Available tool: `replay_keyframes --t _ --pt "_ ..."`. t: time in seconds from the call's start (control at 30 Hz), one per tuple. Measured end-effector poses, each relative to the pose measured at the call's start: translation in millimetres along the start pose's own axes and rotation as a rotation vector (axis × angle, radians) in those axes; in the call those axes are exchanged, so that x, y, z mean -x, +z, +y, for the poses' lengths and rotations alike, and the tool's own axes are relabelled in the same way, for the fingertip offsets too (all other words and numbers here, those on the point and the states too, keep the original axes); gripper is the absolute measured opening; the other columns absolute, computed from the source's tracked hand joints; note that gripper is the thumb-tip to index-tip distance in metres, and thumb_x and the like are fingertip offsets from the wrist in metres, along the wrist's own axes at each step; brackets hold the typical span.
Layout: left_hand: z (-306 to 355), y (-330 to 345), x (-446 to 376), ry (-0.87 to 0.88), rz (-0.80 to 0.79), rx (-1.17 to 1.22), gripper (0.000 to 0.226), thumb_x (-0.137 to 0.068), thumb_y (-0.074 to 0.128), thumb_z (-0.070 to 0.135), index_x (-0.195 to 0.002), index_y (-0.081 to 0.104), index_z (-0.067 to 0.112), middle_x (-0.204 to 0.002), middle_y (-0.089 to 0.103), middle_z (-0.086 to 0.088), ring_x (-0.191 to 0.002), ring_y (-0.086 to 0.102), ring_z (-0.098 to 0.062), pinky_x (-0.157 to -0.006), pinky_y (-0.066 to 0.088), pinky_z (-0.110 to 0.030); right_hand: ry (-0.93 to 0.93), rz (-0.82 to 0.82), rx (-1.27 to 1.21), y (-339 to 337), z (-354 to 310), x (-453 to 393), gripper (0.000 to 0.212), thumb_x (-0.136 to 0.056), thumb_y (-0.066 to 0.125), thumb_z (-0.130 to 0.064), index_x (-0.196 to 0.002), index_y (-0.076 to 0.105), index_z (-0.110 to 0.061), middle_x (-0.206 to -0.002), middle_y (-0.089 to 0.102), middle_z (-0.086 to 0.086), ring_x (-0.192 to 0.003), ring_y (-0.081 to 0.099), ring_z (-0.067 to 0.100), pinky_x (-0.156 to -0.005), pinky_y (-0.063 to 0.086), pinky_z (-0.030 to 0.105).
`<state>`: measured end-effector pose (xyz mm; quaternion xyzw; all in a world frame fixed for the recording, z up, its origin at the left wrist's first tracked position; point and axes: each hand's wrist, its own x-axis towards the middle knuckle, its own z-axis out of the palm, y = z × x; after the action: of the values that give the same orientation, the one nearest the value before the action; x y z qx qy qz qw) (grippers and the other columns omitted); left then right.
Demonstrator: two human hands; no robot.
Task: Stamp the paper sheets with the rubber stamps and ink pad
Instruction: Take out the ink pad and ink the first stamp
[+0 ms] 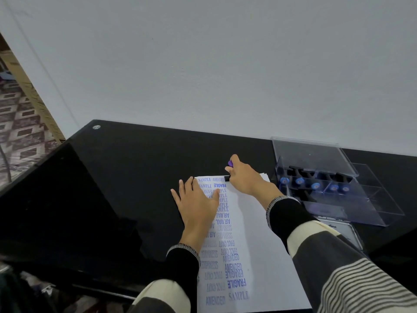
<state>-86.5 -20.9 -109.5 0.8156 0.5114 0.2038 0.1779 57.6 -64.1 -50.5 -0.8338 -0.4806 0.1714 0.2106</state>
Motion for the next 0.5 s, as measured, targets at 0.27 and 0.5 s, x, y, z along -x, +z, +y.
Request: replay_keyframes --t 0.27,0.5 --pt "0 0 0 0.003 -0.005 -0.002 0.080 -0.089 0.049 0.061 -0.148 0.031 0.010 -0.155 0.029 -0.003 -0.148 0.011 -0.023 -0.118 -0.002 -0.047 -0.006 0.041 0.009 6 3 3 0.025 -0.093 0.050 -0.008 -0.112 0.034 -0.015 -0.110 0.058 0.005 -0.090 0.060 0.019 -0.064 0.044 0.028" --pt "-1 1 -1 0.001 -0.012 -0.004 0.080 -0.089 0.048 0.062 -0.148 0.030 0.011 -0.156 0.027 -0.002 -0.148 0.011 -0.023 -0.118 -0.003 -0.046 -0.016 0.099 0.000 12 4 9 0.028 -0.092 0.054 -0.008 -0.106 0.032 -0.018 -0.095 0.052 0.001 -0.083 0.056 0.015 -0.058 0.038 0.023"
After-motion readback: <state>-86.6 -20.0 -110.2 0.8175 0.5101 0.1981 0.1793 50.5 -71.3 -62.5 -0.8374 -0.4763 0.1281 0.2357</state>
